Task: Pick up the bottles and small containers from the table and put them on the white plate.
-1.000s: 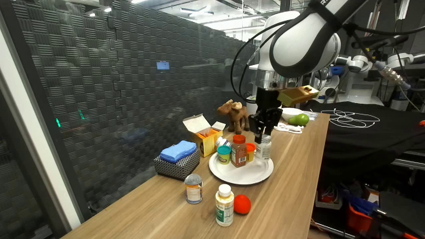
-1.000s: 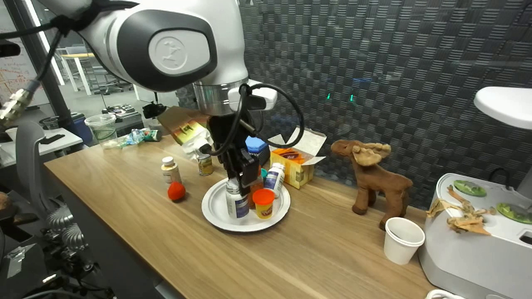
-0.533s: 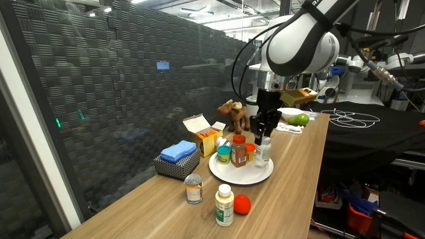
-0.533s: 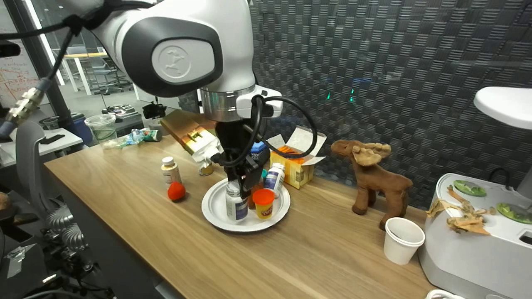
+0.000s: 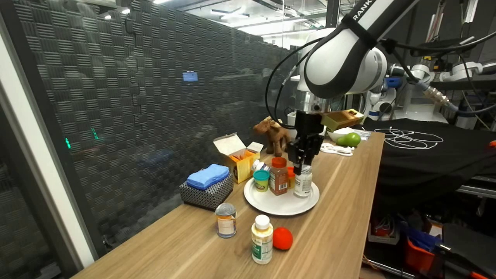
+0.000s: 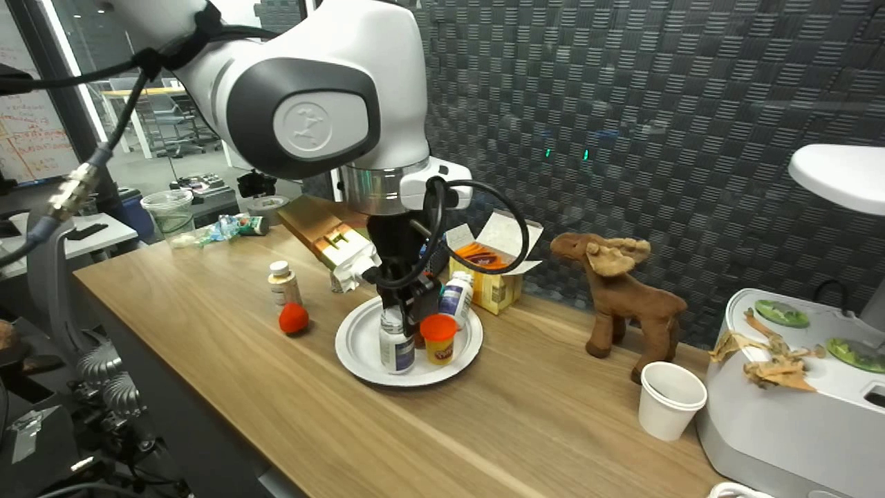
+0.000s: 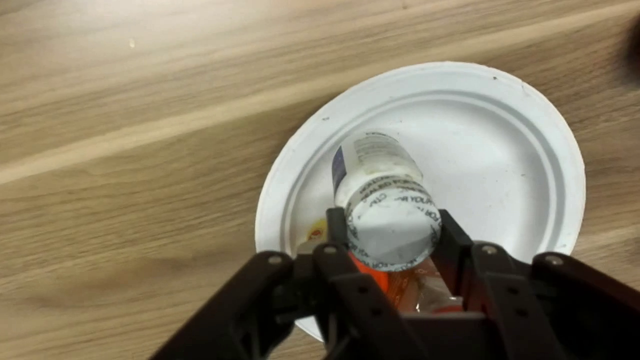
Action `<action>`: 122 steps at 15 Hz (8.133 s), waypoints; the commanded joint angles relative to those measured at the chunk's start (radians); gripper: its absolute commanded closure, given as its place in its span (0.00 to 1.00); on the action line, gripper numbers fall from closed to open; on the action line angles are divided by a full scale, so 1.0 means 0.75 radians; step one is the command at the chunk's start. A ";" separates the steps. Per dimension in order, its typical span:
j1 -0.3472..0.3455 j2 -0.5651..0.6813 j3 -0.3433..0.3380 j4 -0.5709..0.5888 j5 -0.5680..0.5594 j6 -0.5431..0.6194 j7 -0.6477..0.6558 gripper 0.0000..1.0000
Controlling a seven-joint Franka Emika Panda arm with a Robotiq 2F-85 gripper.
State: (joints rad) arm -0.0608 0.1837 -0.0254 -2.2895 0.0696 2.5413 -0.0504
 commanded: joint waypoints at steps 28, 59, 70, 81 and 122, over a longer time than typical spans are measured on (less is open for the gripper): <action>0.282 -0.314 0.271 -0.289 -0.476 0.221 0.801 0.00; 0.379 0.016 0.245 0.031 -0.232 -0.043 0.632 0.00; 0.381 -0.008 0.201 0.035 -0.259 -0.029 0.646 0.00; 0.383 -0.016 0.187 0.037 -0.259 -0.056 0.658 0.00; 0.398 -0.204 0.177 0.008 -0.673 -0.131 1.201 0.79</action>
State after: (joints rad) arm 0.2796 0.0621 0.1170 -2.2868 -0.3875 2.4577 0.8213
